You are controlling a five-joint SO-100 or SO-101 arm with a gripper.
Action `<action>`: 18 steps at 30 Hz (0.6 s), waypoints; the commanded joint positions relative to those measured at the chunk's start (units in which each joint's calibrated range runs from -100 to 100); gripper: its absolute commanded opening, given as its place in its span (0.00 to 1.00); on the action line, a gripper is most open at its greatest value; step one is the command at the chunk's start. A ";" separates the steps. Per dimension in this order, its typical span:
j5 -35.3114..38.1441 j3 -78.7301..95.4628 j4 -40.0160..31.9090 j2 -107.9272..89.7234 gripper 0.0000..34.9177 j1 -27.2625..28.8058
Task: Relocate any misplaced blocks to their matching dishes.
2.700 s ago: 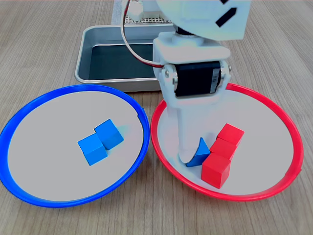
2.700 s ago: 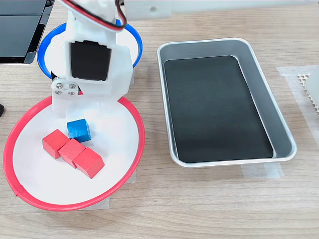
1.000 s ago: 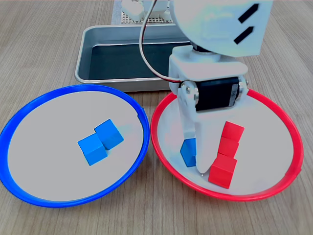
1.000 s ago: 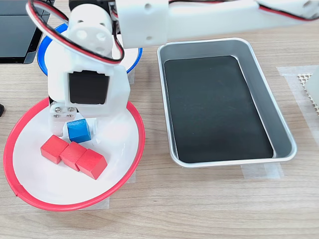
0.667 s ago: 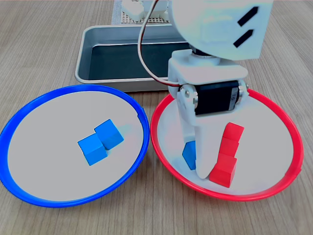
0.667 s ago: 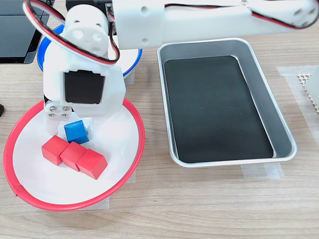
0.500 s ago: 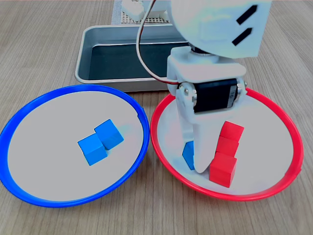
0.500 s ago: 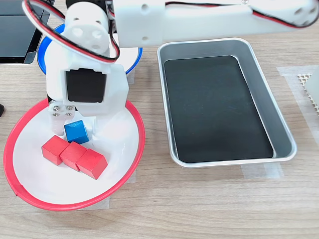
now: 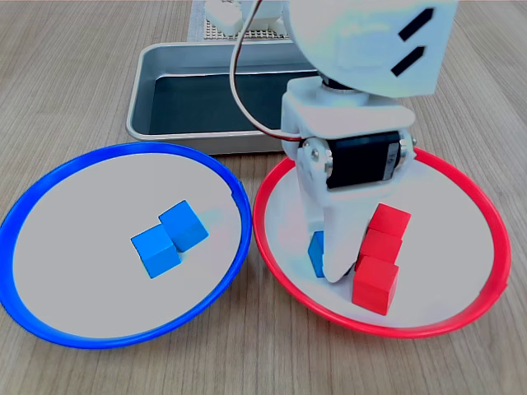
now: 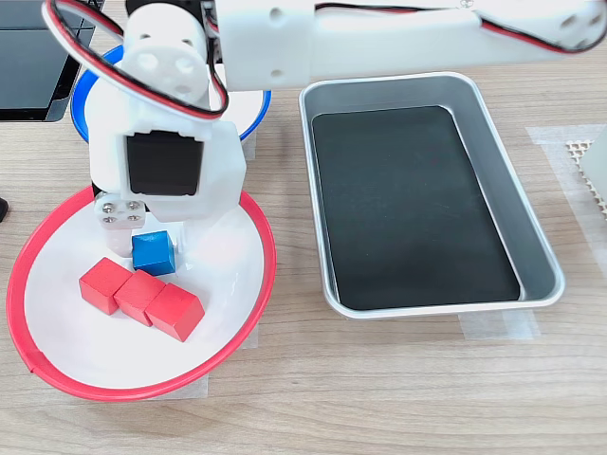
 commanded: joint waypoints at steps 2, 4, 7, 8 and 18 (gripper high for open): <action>0.24 0.61 -0.97 -1.73 0.25 -0.64; 0.54 0.61 -1.21 -1.73 0.17 -0.73; 0.98 0.33 -1.79 -1.73 0.04 -0.73; 1.07 0.15 -1.96 -1.73 0.01 -0.73; 0.98 2.34 -2.12 -6.84 0.01 -1.39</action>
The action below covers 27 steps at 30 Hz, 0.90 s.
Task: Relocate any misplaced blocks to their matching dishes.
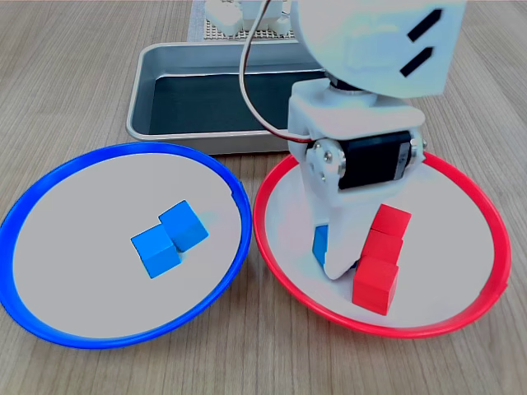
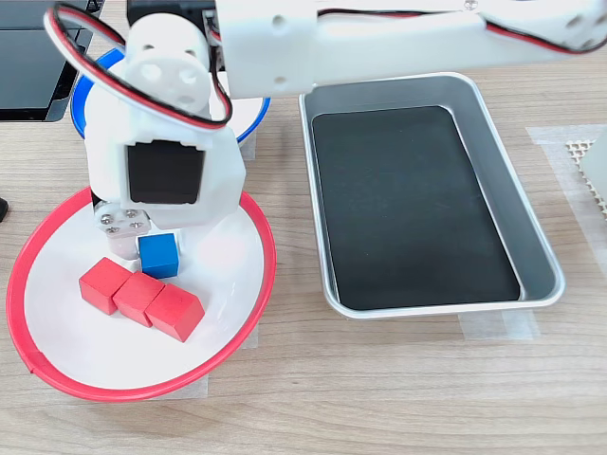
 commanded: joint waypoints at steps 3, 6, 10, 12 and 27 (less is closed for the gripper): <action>0.20 1.07 0.00 -8.21 0.01 -0.69; 0.44 1.89 0.99 -11.45 0.01 -0.60; 1.51 2.07 2.07 -14.95 0.01 0.72; 2.44 2.16 2.07 -16.40 0.01 2.41; 11.14 6.08 -2.56 -19.55 0.01 19.64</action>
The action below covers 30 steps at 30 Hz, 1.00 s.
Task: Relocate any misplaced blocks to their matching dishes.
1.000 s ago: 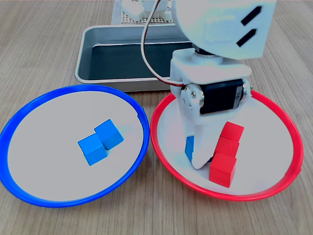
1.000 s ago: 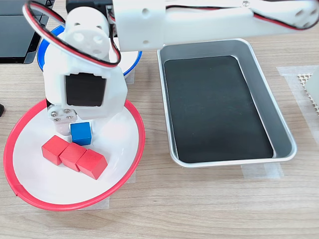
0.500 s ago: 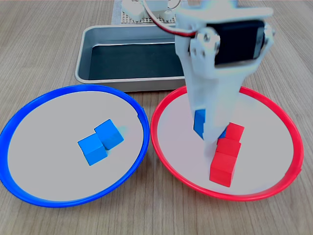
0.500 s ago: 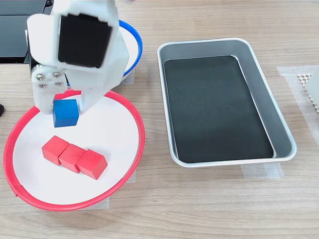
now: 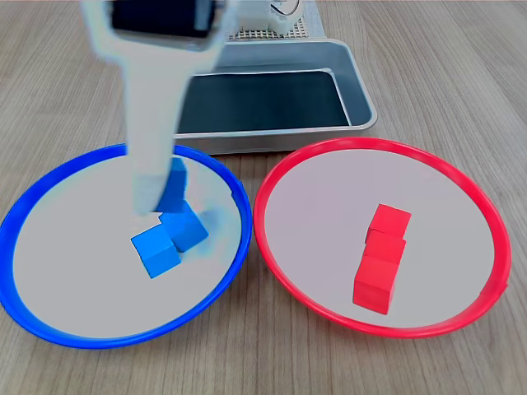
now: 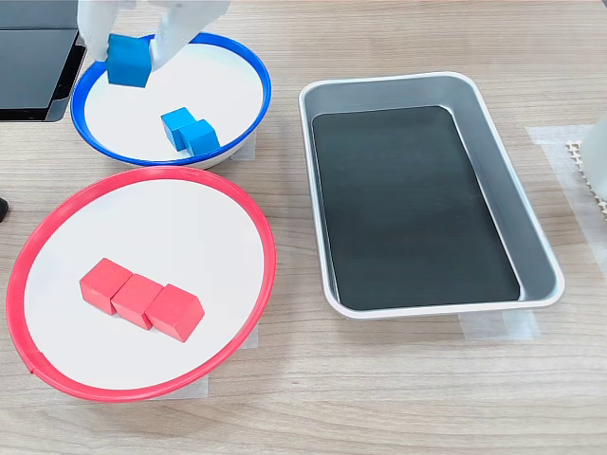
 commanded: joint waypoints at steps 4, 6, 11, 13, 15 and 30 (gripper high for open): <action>2.88 3.18 -1.67 -3.52 0.01 5.66; 3.32 4.36 -2.50 -3.44 0.01 6.69; 3.86 5.91 -4.06 -2.50 0.01 8.10; 3.91 6.00 -4.56 -1.82 0.01 8.39; 4.00 5.82 -4.81 -1.14 0.01 8.58; 4.40 1.27 -5.80 6.20 0.01 8.76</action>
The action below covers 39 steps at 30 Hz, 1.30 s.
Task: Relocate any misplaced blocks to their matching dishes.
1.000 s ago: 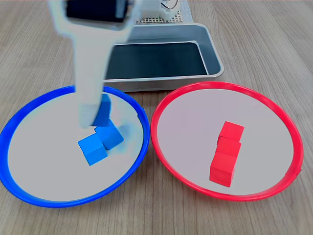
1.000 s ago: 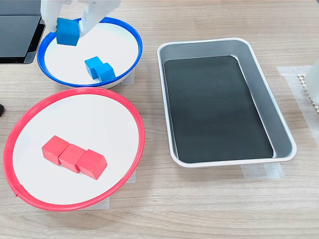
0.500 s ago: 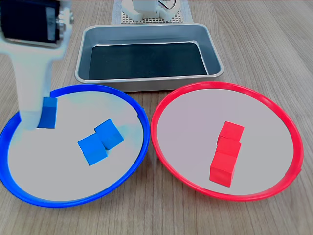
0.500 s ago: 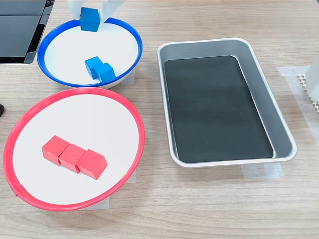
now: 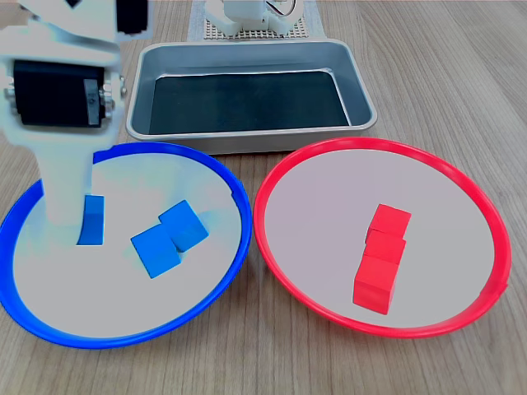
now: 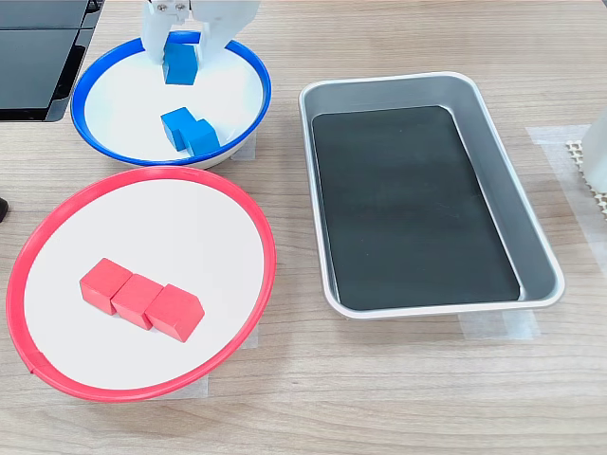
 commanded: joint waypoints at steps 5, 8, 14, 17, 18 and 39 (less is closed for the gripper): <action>0.29 -5.73 -0.41 2.11 0.01 -0.76; 0.63 -6.27 0.00 2.53 0.02 -1.04; 0.88 -8.00 1.32 3.39 0.19 -1.60; 1.32 -8.28 2.23 3.47 0.24 -1.70; 1.37 -8.37 2.48 3.47 0.25 -1.79; 0.34 6.38 -1.49 -14.01 0.09 -6.87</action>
